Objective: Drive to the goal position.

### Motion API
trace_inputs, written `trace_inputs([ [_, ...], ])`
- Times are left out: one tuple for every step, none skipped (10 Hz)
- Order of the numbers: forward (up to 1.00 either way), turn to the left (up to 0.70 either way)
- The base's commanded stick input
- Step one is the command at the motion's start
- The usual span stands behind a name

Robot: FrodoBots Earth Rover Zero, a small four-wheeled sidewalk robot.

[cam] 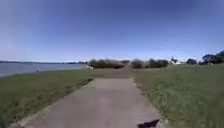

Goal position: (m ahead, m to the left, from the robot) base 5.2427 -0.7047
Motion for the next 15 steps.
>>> trace_inputs([
  [0.85,0.00],
  [0.85,0.00],
  [0.85,0.00],
  [0.85,0.00],
  [0.85,0.00],
  [0.80,0.00],
  [0.70,0.00],
  [0.70,0.00],
  [0.70,0.00],
  [0.70,0.00],
  [0.70,0.00],
  [0.70,0.00],
  [0.70,0.00],
  [0.70,0.00],
  [0.70,0.00],
])
